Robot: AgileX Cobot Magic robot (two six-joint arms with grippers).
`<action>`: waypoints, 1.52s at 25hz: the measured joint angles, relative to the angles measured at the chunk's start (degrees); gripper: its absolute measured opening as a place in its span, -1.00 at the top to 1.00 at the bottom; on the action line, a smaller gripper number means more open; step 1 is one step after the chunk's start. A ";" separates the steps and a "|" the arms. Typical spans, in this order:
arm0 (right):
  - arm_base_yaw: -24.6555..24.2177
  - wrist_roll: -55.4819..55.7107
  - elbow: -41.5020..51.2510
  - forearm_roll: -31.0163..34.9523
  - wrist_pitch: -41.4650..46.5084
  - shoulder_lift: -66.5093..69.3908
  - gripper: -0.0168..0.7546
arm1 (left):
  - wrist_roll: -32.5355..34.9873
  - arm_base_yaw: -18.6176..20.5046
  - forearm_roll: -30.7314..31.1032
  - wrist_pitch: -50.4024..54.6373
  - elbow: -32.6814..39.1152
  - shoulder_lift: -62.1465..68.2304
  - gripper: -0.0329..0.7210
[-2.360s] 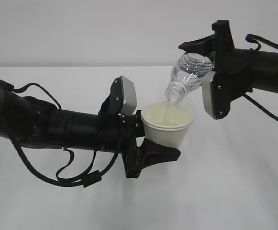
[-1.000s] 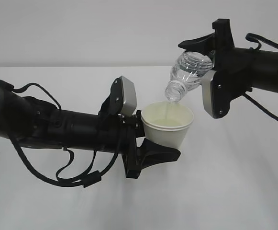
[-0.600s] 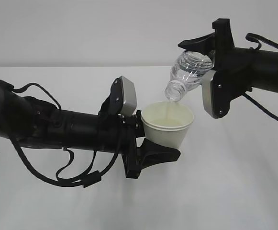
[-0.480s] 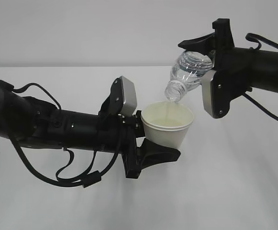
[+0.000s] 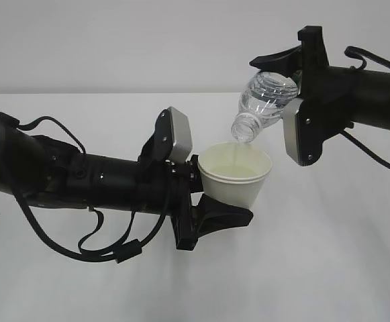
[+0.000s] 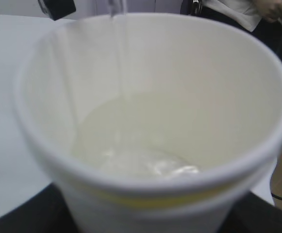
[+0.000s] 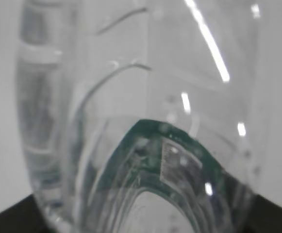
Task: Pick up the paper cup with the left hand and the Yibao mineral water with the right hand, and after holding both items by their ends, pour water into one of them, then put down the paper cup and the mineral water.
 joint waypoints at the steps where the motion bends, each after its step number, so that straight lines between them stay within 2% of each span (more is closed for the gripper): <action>1: 0.00 -0.15 0.00 0.00 0.00 0.00 -0.24 | 0.00 0.00 0.00 0.00 0.00 0.00 -0.23; 38: 0.00 -2.16 0.00 0.26 -0.18 0.00 -0.17 | 0.00 0.00 0.21 -0.22 0.00 0.00 -0.23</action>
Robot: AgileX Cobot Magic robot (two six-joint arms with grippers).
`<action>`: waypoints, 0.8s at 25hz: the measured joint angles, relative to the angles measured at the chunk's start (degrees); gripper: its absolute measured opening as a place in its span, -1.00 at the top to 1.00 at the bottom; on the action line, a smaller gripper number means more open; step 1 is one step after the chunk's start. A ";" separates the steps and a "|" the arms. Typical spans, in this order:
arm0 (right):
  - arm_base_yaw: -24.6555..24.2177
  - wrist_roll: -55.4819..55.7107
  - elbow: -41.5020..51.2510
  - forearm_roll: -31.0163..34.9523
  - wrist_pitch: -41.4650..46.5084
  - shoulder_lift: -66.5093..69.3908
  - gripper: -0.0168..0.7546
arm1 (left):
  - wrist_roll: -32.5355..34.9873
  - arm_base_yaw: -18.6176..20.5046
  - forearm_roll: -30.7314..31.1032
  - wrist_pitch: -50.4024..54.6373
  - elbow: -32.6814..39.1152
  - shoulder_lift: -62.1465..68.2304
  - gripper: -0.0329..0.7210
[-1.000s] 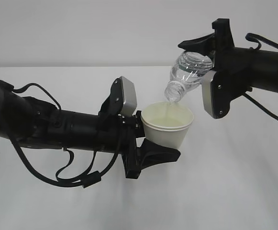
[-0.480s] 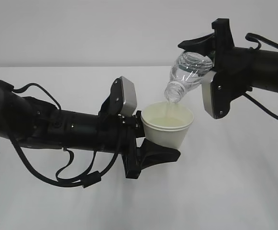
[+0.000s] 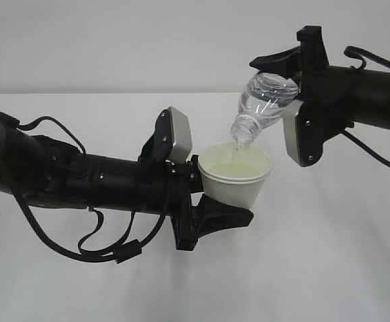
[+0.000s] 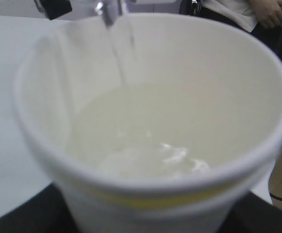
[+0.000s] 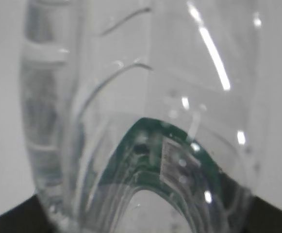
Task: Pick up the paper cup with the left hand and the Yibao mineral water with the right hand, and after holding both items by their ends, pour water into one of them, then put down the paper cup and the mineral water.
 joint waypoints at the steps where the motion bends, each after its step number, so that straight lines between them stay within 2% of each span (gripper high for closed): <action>1: 0.00 -0.04 0.00 0.00 0.00 0.00 -0.17 | 0.00 0.00 0.00 -0.13 0.00 0.00 -0.23; 20: 0.00 -1.01 0.00 0.13 0.00 0.00 -0.17 | 0.00 0.00 0.09 -0.15 0.00 0.00 -0.23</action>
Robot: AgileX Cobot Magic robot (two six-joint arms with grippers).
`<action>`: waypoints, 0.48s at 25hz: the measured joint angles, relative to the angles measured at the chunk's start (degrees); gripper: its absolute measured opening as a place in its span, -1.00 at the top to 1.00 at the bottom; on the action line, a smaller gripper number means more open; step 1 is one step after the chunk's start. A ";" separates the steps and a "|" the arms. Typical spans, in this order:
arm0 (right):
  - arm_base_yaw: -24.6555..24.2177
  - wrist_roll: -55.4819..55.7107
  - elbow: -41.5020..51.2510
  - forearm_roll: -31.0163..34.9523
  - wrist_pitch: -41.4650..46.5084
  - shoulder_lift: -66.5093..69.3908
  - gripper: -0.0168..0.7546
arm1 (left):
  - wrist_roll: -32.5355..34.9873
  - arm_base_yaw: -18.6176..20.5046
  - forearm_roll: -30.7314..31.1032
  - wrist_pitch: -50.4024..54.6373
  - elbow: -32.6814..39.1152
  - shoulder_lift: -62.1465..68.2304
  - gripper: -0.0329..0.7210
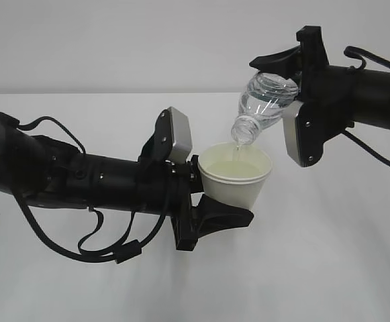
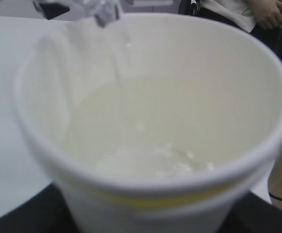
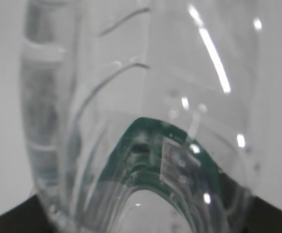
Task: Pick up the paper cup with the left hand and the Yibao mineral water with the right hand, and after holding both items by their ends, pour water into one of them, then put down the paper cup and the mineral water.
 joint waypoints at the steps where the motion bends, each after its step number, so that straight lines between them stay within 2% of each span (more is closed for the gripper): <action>1: 0.00 -0.03 0.00 0.00 0.00 0.00 -0.17 | 0.00 0.00 0.00 0.00 0.00 0.00 -0.23; 12: 0.00 -0.13 0.00 0.00 -0.05 0.00 -0.17 | 0.00 0.00 0.00 0.00 0.00 0.00 -0.23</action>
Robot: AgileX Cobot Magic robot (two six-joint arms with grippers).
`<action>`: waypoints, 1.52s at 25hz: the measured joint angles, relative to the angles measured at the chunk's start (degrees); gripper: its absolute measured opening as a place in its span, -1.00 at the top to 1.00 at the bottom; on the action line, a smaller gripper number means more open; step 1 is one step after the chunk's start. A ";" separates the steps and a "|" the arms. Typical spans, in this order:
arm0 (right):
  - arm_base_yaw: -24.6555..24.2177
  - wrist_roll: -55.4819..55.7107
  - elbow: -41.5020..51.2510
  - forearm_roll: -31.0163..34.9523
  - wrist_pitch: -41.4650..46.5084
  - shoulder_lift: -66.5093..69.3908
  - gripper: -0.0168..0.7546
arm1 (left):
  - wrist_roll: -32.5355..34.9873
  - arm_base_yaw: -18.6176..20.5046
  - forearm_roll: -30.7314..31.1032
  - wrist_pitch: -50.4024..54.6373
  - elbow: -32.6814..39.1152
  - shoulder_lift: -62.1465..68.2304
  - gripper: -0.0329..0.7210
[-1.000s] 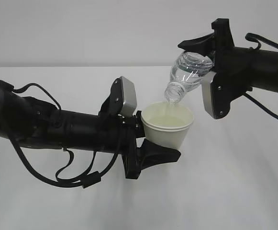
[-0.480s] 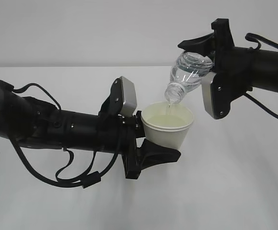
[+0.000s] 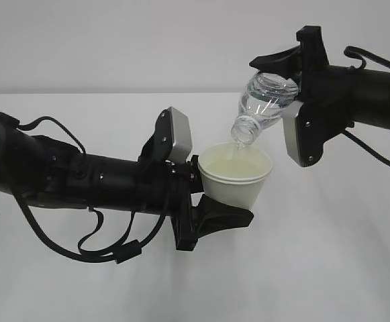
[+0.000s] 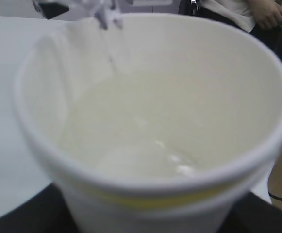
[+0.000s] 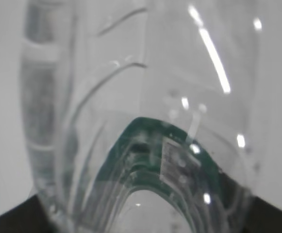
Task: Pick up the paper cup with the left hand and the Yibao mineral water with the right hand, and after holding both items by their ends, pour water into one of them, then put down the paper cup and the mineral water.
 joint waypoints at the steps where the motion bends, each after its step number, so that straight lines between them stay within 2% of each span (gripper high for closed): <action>1: 0.00 0.00 0.00 0.00 0.00 0.00 -0.17 | 0.00 0.00 0.00 0.00 0.00 0.00 -0.23; 31: 0.00 0.00 0.00 0.93 -1.75 0.00 -0.17 | 0.00 0.00 0.00 0.00 0.00 0.00 -0.23; 38: 0.00 3.25 0.00 1.26 -1.75 0.00 -0.17 | 0.00 0.00 0.00 0.00 0.00 0.00 -0.23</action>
